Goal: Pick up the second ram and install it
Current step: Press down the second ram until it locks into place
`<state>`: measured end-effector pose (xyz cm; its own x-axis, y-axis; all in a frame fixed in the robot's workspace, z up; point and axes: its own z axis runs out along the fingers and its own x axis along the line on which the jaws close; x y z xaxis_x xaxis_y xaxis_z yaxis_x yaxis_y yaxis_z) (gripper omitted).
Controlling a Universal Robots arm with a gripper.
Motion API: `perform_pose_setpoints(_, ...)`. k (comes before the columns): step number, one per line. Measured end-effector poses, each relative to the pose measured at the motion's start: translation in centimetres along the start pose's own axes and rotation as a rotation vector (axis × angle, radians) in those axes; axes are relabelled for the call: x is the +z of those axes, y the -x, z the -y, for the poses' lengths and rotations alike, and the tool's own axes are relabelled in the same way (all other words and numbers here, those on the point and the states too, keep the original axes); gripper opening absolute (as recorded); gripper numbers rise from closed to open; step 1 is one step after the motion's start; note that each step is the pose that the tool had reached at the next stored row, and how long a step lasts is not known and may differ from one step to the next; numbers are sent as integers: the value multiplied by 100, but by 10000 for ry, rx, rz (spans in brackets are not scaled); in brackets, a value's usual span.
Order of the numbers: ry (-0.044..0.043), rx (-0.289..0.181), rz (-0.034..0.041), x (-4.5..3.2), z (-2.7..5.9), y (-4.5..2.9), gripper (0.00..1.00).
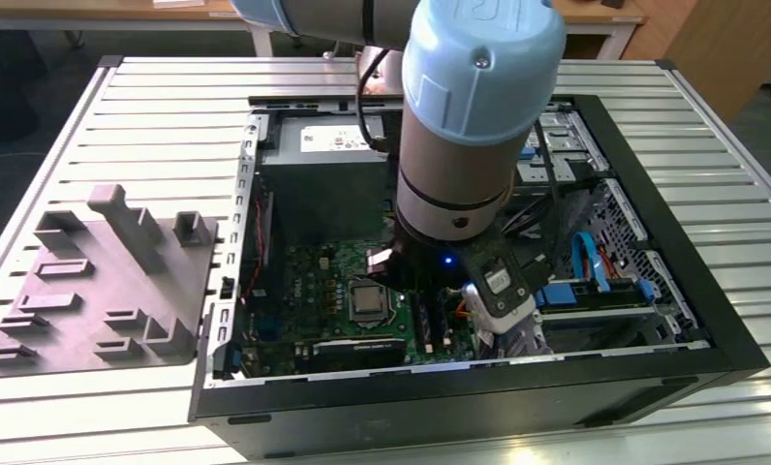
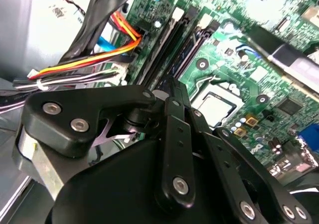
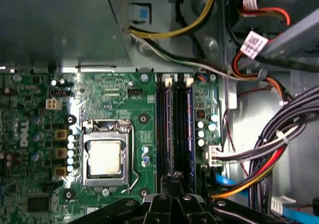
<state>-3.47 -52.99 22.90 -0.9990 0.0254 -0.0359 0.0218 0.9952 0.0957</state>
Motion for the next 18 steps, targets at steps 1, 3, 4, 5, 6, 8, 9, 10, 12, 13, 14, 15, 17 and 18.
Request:
perform_pose_setpoints(1,-11,1,2,0,4,0,10)
perform_pose_setpoints(3,-69,-2,2,0,6,1,10)
perform_pose_setpoints(4,-151,-6,2,1,7,1,10)
perform_pose_setpoints(5,-223,-9,5,4,7,1,10)
perform_pose_setpoints(6,-273,-11,6,7,7,1,10)
perform_pose_setpoints(8,-306,-12,6,22,9,0,10)
perform_pose_setpoints(9,-310,-12,7,32,11,-1,10)
perform_pose_setpoints(10,-314,-12,7,42,13,-1,10)
perform_pose_setpoints(12,-324,-12,6,49,15,-2,10)
perform_pose_setpoints(13,-325,-12,6,49,15,-1,10)
perform_pose_setpoints(14,-323,-12,7,54,15,-2,10)
perform_pose_setpoints(15,-320,-12,8,64,17,-2,10)
perform_pose_setpoints(17,-329,-11,5,80,22,-3,10)
perform_pose_setpoints(18,-329,-11,5,81,22,-3,10)
